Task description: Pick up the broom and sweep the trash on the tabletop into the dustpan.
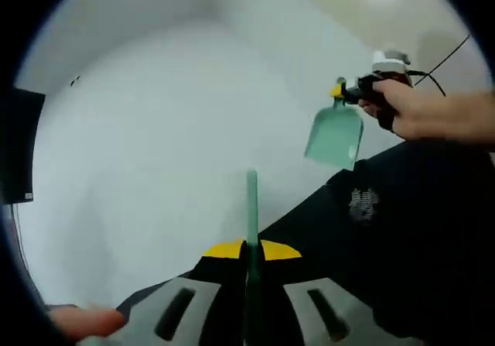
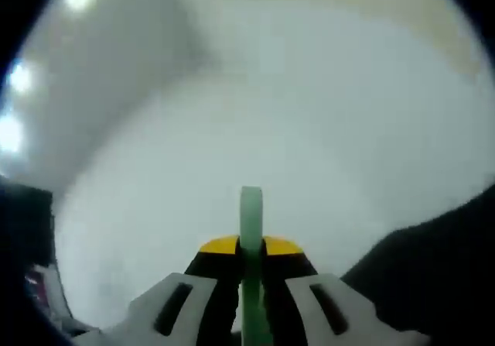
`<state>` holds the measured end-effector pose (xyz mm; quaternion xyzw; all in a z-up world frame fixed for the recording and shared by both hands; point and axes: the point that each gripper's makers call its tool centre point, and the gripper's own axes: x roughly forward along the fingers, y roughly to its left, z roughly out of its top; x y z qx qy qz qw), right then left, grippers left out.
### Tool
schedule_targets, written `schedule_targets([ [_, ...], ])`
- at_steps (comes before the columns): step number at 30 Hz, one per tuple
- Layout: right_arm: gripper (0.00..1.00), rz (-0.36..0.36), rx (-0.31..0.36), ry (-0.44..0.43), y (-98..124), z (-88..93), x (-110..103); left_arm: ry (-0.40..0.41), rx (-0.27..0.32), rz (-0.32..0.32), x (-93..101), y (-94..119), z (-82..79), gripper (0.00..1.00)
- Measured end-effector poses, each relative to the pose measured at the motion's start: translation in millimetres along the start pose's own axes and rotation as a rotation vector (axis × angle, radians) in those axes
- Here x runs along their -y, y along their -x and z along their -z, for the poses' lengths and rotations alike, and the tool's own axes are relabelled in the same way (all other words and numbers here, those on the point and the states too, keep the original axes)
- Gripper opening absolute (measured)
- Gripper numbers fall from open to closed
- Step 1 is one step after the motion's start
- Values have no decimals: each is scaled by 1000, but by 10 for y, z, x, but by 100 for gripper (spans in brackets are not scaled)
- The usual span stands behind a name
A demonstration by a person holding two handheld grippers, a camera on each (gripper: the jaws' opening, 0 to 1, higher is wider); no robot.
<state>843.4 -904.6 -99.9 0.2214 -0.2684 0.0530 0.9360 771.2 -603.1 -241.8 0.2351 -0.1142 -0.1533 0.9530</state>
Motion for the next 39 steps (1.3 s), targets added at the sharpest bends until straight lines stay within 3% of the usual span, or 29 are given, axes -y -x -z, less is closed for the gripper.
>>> schedule_targets([
  [3, 12, -52, -27, 107, -16, 47, -207, -7, 0, -3, -4, 4, 2, 4],
  [5, 12, -32, 0, 74, 22, -44, -201, -2, 1, -3, -13, 9, 5, 4],
  [10, 12, 7, 14, -230, 4, -293, 77, 3, 4, -7, -34, 21, 9, 4],
  [13, 12, -12, -9, -544, 197, -442, 111, -28, 3, -24, -61, 35, 6, 5],
  [14, 12, 2, -53, -625, 380, -374, 104, -31, 3, -33, -78, 41, 5, 5],
  [15, 12, 22, -104, -652, 544, -253, 107, -28, 3, -37, -89, 43, 7, 5],
  [18, 12, 59, -265, -833, 1083, 248, 39, 0, 5, -61, -167, 53, 21, 5],
  [20, 12, 120, -344, -902, 1368, 546, 43, 15, 6, -78, -222, 70, 28, 5],
  [23, 12, 207, -430, -896, 1734, 989, 20, 33, 8, -100, -279, 85, 38, 5],
  [25, 12, 320, -485, -923, 1934, 1317, 54, 36, 9, -104, -288, 82, 42, 5],
  [27, 12, 408, -479, -936, 1988, 1492, 102, 32, 8, -108, -295, 82, 45, 6],
  [31, 12, 436, -519, -936, 1905, 1772, 32, 23, 8, -115, -304, 87, 52, 6],
  [34, 12, 490, -446, -929, 1715, 1821, 22, 15, 8, -112, -295, 79, 60, 6],
  [36, 12, 497, -429, -901, 1653, 1917, 55, 6, 7, -106, -274, 68, 62, 6],
  [38, 12, 512, -401, -878, 1627, 1893, 79, -5, 6, -96, -242, 53, 62, 6],
  [39, 12, 507, -423, -870, 1638, 1921, 37, -11, 5, -90, -224, 46, 63, 6],
])
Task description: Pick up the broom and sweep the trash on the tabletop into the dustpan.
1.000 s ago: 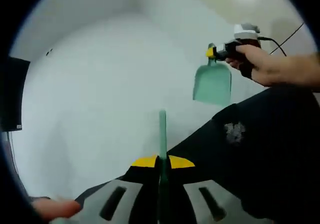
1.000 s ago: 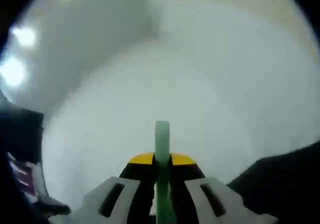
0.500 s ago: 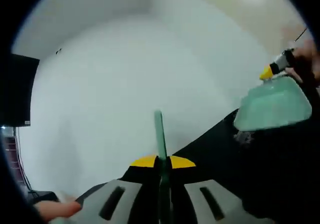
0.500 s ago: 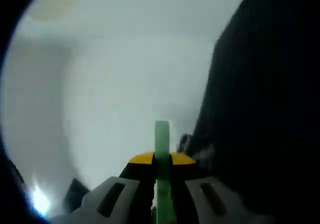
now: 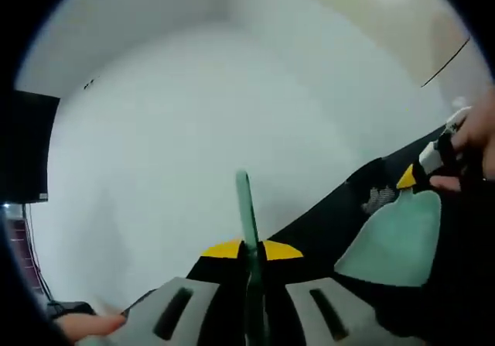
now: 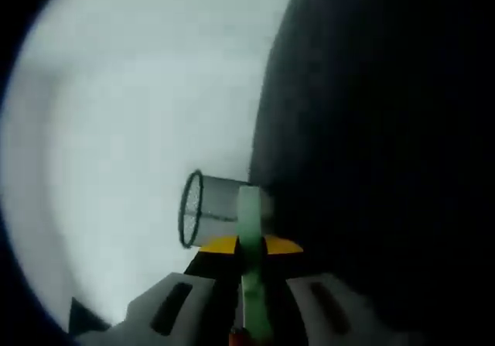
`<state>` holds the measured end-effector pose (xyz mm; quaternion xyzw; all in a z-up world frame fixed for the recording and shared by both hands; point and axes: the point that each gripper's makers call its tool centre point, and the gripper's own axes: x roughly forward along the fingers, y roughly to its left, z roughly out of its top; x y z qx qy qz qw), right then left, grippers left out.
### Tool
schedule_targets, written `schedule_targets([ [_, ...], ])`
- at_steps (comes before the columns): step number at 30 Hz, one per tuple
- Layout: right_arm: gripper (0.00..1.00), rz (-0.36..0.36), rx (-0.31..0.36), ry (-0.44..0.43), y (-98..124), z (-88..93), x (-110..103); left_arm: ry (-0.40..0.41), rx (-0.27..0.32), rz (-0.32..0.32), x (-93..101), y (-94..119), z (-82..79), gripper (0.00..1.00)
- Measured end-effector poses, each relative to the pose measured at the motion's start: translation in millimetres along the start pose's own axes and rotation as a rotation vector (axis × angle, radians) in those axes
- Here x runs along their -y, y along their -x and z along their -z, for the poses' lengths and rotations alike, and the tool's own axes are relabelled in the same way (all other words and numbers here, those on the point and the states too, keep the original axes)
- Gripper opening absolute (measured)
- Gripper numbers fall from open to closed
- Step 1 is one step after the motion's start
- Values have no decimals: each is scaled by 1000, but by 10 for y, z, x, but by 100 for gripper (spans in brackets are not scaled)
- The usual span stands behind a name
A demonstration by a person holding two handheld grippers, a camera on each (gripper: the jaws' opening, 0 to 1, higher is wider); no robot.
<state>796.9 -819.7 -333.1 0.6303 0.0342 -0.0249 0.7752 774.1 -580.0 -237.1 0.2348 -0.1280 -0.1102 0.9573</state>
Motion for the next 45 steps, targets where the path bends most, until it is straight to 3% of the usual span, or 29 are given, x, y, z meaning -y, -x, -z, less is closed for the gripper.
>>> schedule_targets([
  [3, 13, -12, -146, -37, 131, 243, -5, -24, 0, 7, 33, 5, -3, 6],
  [5, 13, 1, -187, 14, 248, 286, 19, -30, 0, 10, 46, 1, -3, 6],
  [8, 23, -31, -213, -18, 401, 305, -58, -34, -1, 13, 61, -5, -3, 6],
  [12, 40, -69, -221, -22, 421, 149, -108, -61, -3, 15, 65, -2, 4, 6],
  [15, 42, -63, -145, -11, 457, -255, -22, -64, -4, 22, 63, -1, 8, 6],
  [17, 42, -36, -129, 62, 448, -564, 59, -26, -2, 31, 56, 7, 11, 6],
  [18, 40, -77, -62, 97, 401, -858, -8, 1, -5, 57, 96, 5, 12, 5],
  [21, 30, -192, 52, 107, 322, -1364, -194, 32, -48, 157, 275, 11, 21, 4],
  [23, 24, -314, 87, 125, 268, -1574, -371, 10, -110, 266, 454, 30, 50, 5],
  [26, 24, -365, 112, 193, 173, -1714, -400, 40, -179, 332, 502, 43, 64, 6],
  [28, 24, -380, 99, 199, 103, -1714, -336, 90, -176, 338, 390, 33, 46, 6],
  [31, 24, -379, 67, 211, 30, -1665, -179, 290, -165, 326, 94, 61, 38, 6],
  [34, 24, -440, 69, 204, 79, -1669, -295, 409, -157, 353, -197, 113, 99, 5],
  [36, 24, -400, 30, 208, 33, -1592, -234, 457, -151, 434, -274, 158, 128, 5],
  [38, 24, -390, 9, 196, 3, -1564, -208, 559, -157, 491, -384, 191, 152, 6],
  [41, 24, -386, 23, 198, 6, -1585, -192, 599, -116, 580, -532, 183, 196, 6],
  [43, 24, -387, 25, 196, 4, -1588, -188, 627, -58, 723, -513, 187, 167, 7],
  [45, 24, -388, 21, 195, 112, -1525, -282, 592, -32, 802, -496, 157, 190, 9],
])
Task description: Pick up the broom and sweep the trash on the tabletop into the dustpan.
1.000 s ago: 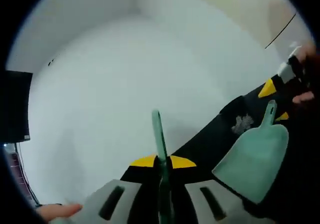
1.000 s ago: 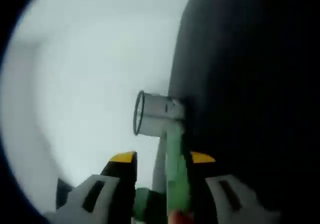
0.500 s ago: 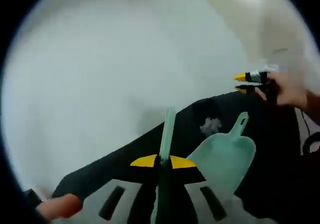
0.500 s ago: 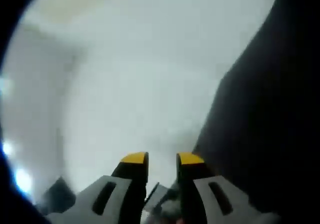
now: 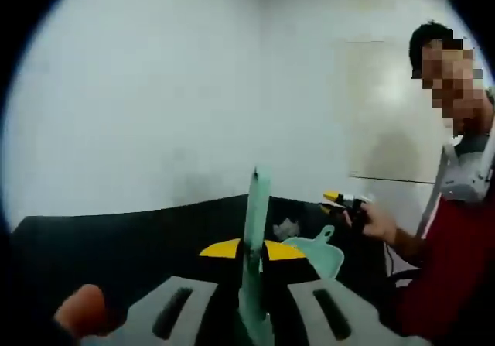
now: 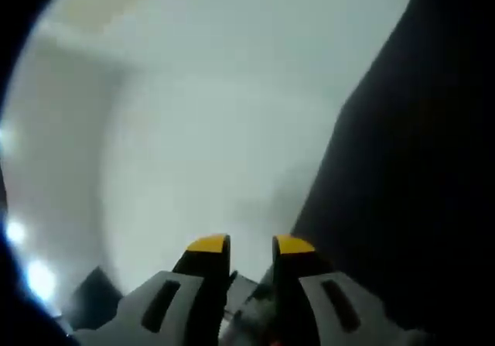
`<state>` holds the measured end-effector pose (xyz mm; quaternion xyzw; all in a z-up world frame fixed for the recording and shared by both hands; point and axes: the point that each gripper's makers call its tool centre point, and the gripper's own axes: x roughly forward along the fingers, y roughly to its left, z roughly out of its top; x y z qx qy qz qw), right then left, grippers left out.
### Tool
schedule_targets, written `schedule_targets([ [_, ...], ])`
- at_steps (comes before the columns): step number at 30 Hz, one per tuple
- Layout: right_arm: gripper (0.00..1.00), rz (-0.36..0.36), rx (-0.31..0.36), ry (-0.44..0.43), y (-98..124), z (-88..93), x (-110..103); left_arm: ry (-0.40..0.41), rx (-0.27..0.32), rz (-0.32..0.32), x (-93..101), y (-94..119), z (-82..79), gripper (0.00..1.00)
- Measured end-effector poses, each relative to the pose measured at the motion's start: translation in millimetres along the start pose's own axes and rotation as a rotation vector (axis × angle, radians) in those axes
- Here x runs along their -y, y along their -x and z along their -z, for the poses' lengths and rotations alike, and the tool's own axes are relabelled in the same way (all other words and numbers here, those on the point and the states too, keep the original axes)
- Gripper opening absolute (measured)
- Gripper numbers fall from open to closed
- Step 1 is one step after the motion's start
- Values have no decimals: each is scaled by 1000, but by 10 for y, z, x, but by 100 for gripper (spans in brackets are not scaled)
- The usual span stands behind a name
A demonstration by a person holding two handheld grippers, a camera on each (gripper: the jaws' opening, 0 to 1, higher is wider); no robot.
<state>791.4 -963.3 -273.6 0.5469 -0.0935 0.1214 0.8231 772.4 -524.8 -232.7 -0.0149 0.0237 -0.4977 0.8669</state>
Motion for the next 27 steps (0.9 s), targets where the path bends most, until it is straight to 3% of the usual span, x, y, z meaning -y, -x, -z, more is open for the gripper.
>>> schedule_targets([
  [2, 24, -1, -1, -1, -14, -1, 8, -33, 28, 114, 88, -86, -53, 17],
  [4, 23, -2, -1, 1, -16, -4, 7, -89, 23, 229, 185, -197, -83, 37],
  [5, 22, -4, -3, 2, -18, 2, 2, -76, 47, 281, 247, -305, -150, 48],
  [7, 21, 2, -5, 14, -36, 4, 8, -48, 36, 407, 357, -496, -196, 60],
  [8, 21, 4, -7, 17, -40, 7, 7, -71, -32, 472, 458, -636, -96, 57],
  [9, 21, 7, -7, 20, -42, 9, 12, -104, -134, 586, 661, -655, 77, 47],
  [11, 21, 7, -10, 18, -38, 14, 16, -231, -292, 767, 1067, -672, 427, 10],
  [12, 20, 4, -8, 16, -38, 8, 15, -308, -345, 817, 1232, -718, 577, 1],
  [13, 20, 3, -6, 16, -38, 4, 11, -376, -385, 842, 1365, -778, 698, 0],
  [15, 20, 6, 3, 15, -27, -15, 20, -435, -438, 829, 1494, -867, 815, 0],
  [16, 20, 4, 5, 15, -26, -19, 16, -401, -458, 796, 1465, -859, 797, 0],
  [17, 20, 3, 6, 16, -25, -19, 12, -350, -483, 736, 1340, -832, 757, 0],
  [18, 20, 2, 5, 20, -21, -17, 6, -391, -518, 656, 1143, -861, 784, 0],
  [19, 20, 2, 4, 24, -23, -12, 2, -388, -510, 689, 1160, -805, 756, 0],
  [21, 20, 2, -3, 29, -29, 4, 5, -373, -518, 689, 1148, -798, 747, 0],
  [24, 19, 2, -6, 34, -36, 9, 0, -450, -640, 598, 971, -889, 811, 0],
  [25, 19, 1, -6, 35, -33, 9, -3, -499, -705, 577, 967, -966, 864, 6],
  [27, 19, -1, -5, 37, -29, 11, -6, -473, -761, 651, 1136, -996, 918, 24],
])
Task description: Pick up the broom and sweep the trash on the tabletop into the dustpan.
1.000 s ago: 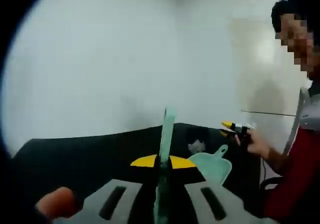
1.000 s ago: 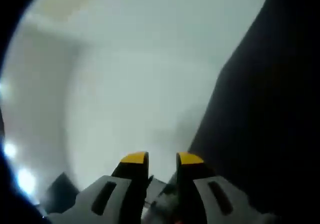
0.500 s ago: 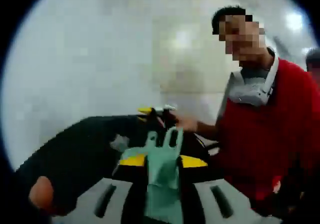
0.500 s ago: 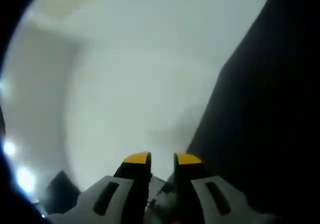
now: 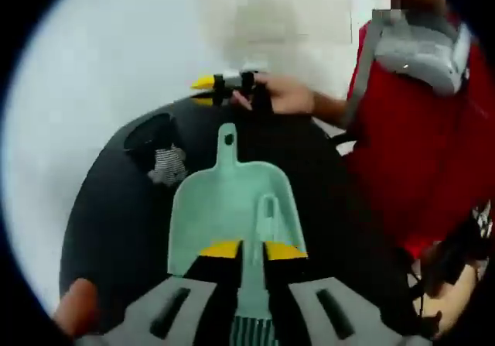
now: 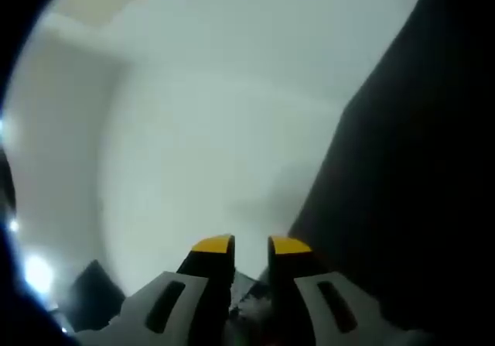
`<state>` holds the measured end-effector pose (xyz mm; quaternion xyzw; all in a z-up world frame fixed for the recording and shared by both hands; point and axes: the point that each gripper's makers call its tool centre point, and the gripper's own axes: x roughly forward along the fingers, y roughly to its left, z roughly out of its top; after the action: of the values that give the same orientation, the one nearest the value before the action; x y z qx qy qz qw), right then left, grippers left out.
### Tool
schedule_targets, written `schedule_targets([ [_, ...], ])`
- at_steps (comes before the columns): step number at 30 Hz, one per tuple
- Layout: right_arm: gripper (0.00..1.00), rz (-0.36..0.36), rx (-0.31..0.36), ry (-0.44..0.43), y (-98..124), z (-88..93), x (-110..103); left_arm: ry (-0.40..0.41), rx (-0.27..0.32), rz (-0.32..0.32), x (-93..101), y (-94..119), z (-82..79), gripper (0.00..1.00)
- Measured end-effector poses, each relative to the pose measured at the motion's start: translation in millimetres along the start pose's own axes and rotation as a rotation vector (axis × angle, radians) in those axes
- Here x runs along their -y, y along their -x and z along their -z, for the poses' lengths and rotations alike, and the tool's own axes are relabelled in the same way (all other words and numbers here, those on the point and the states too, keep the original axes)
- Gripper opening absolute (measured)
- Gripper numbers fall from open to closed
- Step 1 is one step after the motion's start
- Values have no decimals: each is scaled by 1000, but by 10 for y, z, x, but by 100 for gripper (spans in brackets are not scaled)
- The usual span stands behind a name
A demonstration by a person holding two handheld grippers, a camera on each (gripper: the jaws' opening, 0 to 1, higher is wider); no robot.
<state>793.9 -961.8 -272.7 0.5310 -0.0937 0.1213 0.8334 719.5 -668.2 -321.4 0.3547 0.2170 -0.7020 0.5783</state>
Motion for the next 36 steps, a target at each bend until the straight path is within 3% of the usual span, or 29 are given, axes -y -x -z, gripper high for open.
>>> schedule_targets([
  [1, 19, -1, 0, 0, 1, -3, 1, 10, -46, 22, 18, -47, 17, 33],
  [2, 19, -6, 2, -3, 6, -7, -7, -2, -100, 14, -11, -64, 62, 34],
  [4, 19, -15, 9, -10, 17, -26, -20, -41, -202, -1, -69, -81, 166, 22],
  [6, 19, -24, 15, -18, 18, -46, -27, -34, -238, 17, -65, -116, 188, 9],
  [7, 19, -26, 17, -20, 14, -52, -28, -11, -238, 73, 32, -160, 173, 11],
  [9, 19, -22, 19, -18, 7, -55, -26, -24, -275, 66, 20, -210, 200, 22],
  [10, 19, -21, 17, -17, 3, -52, -21, -25, -320, 62, 15, -205, 255, 25],
  [12, 19, -22, 15, -17, -2, -47, -22, -24, -353, 65, 12, -241, 290, 25],
  [17, 17, -19, 13, -14, -6, -36, -16, -10, -338, 111, 74, -321, 226, 14],
  [22, 16, -20, 11, -16, 0, -28, -17, 26, -308, 80, -15, -283, 198, 13],
  [27, 16, -19, 14, -17, 3, -30, -25, 144, -197, 22, -201, -135, 47, 13],
  [30, 16, -15, 21, -19, 4, -39, -19, 185, -99, 1, -268, -134, -157, 13],
  [36, 16, -11, 24, -20, 11, -41, -16, 143, -125, -25, -358, -295, -340, 13],
])
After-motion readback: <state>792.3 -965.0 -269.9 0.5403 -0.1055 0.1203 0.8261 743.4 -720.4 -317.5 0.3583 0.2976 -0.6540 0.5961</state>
